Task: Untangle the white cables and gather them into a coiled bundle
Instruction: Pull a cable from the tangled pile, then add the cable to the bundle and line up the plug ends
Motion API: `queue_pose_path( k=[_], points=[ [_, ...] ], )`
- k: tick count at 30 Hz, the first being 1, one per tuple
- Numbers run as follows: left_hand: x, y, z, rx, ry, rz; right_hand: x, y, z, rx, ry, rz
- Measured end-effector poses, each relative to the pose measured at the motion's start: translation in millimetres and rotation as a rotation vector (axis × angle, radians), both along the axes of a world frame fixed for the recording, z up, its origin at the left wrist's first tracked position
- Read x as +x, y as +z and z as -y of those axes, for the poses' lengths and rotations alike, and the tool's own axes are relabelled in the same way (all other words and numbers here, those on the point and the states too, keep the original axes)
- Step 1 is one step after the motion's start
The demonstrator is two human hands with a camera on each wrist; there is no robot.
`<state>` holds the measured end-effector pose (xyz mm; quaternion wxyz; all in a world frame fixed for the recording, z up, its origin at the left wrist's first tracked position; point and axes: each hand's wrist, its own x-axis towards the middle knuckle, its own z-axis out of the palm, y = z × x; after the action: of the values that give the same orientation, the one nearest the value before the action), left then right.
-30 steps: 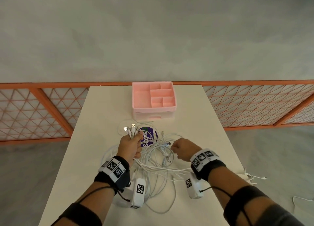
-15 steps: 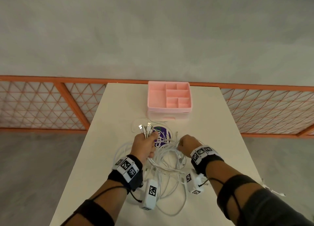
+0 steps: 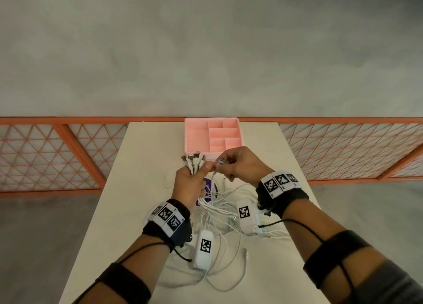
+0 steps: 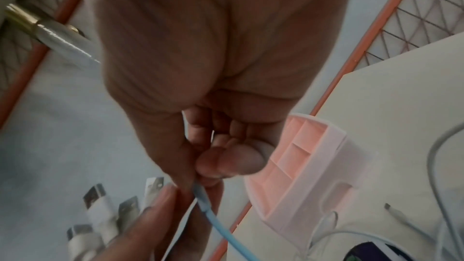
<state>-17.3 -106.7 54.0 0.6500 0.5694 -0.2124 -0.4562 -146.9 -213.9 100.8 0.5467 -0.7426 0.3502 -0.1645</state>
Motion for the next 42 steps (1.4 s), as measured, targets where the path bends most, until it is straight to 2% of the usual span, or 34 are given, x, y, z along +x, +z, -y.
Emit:
queue_pose_path(
  k=[2, 9, 14, 17, 20, 24, 26, 32, 36, 39, 42],
  points=[
    [-3, 2, 0, -0.024, -0.013, -0.034, 0, 3, -2, -0.009, -0.003, 0.025],
    [-12, 7, -4, -0.020, -0.084, -0.028, 4, 7, -4, -0.026, -0.195, 0.267],
    [-16, 9, -11, -0.015, -0.122, 0.019, 12, -7, -21, -0.050, -0.202, 0.269],
    [-17, 11, -14, -0.039, -0.059, -0.031, 14, -12, -35, 0.104, -0.182, 0.305],
    [-17, 18, -14, -0.089, 0.036, -0.090, 13, -28, -50, 0.244, -0.095, 0.229],
    [-12, 15, -17, -0.100, 0.109, -0.031, 5, -47, -56, 0.332, 0.016, 0.159],
    [-7, 12, -17, -0.100, 0.140, -0.011, -1, -59, -55, 0.271, 0.036, 0.073],
    [-2, 8, -19, -0.118, 0.220, 0.109, -21, -86, -50, -0.075, 0.059, -0.279],
    [-5, 5, -20, -0.094, 0.282, 0.133, -23, -94, -49, -0.146, 0.097, -0.500],
    [-3, 1, -20, -0.071, 0.346, 0.131, -22, -92, -49, -0.193, 0.039, -0.515],
    [2, -5, -21, -0.061, 0.329, 0.031, -20, -75, -41, -0.304, -0.188, -0.401]
  ],
)
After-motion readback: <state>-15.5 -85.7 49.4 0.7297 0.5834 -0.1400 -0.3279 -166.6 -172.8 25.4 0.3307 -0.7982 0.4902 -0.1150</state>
